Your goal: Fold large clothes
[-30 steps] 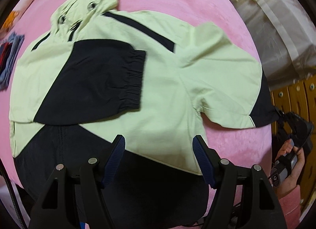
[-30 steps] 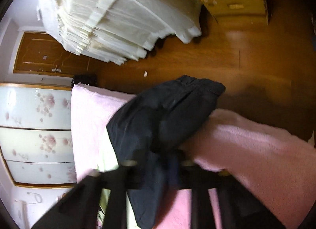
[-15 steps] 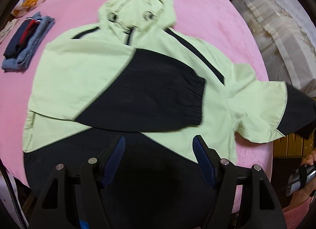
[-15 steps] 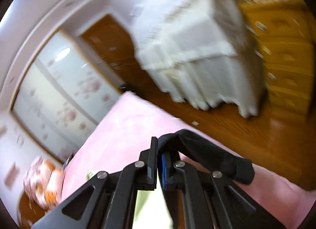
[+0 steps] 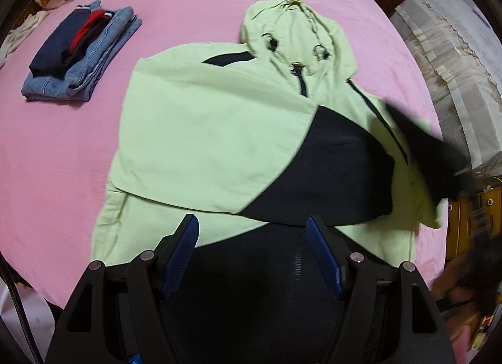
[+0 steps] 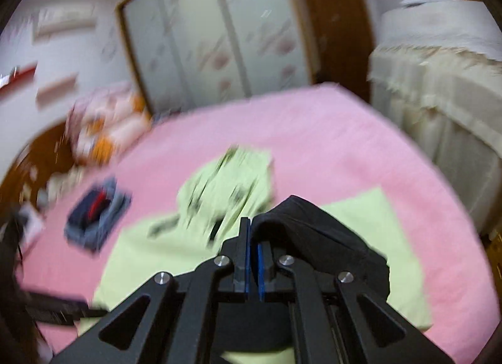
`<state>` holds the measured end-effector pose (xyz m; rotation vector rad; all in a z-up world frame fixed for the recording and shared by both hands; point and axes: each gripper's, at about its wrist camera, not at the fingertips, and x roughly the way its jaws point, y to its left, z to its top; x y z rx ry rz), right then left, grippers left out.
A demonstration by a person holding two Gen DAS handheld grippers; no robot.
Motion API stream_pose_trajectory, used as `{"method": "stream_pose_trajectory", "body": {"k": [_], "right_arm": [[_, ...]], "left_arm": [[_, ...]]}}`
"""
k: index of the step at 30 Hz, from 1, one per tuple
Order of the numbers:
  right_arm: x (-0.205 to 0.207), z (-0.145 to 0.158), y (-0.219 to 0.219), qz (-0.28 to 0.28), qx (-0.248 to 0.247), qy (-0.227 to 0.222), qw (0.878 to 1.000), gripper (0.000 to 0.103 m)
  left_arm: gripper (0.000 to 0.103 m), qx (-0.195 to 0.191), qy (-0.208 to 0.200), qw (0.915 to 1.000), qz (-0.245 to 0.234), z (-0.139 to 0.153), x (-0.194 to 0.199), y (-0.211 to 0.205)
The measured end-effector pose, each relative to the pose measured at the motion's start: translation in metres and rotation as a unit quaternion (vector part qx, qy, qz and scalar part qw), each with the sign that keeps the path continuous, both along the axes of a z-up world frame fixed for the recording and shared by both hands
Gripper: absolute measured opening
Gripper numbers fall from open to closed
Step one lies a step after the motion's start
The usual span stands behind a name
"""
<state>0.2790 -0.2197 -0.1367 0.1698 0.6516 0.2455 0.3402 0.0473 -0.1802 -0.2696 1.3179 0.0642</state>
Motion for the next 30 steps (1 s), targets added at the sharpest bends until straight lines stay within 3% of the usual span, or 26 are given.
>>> {"method": "stream_pose_trajectory", "body": {"k": [4, 9, 13, 17, 21, 24, 30], "right_arm": [[-0.004, -0.057, 0.059, 0.042, -0.021, 0.09, 0.995, 0.004], [-0.009, -0.116, 0.088, 0.044, -0.052, 0.2, 0.977, 0.011], [-0.031, -0.129, 0.082, 0.035, -0.009, 0.218, 0.975, 0.04], [-0.054, -0.122, 0.072, 0.032, 0.012, 0.222, 0.974, 0.042], [-0.071, -0.109, 0.052, 0.007, 0.029, 0.217, 0.976, 0.042], [-0.073, -0.106, 0.033, -0.022, 0.04, 0.219, 0.975, 0.042], [-0.077, -0.105, -0.019, -0.088, 0.056, 0.225, 0.969, 0.042]], "left_arm": [[0.069, -0.003, 0.009, 0.9999, -0.01, -0.009, 0.001, 0.021], [0.071, -0.011, 0.031, 0.999, -0.031, -0.023, 0.004, 0.03], [0.071, 0.001, 0.036, 0.9971, -0.066, -0.029, 0.008, 0.022], [0.071, 0.027, 0.023, 0.9926, -0.117, -0.025, 0.012, 0.0], [0.071, 0.015, -0.023, 0.9844, -0.174, -0.014, 0.015, -0.033], [0.071, 0.028, -0.09, 0.9711, -0.22, -0.005, 0.013, -0.064], [0.071, 0.083, -0.143, 0.9263, -0.339, -0.015, 0.003, -0.139]]}}
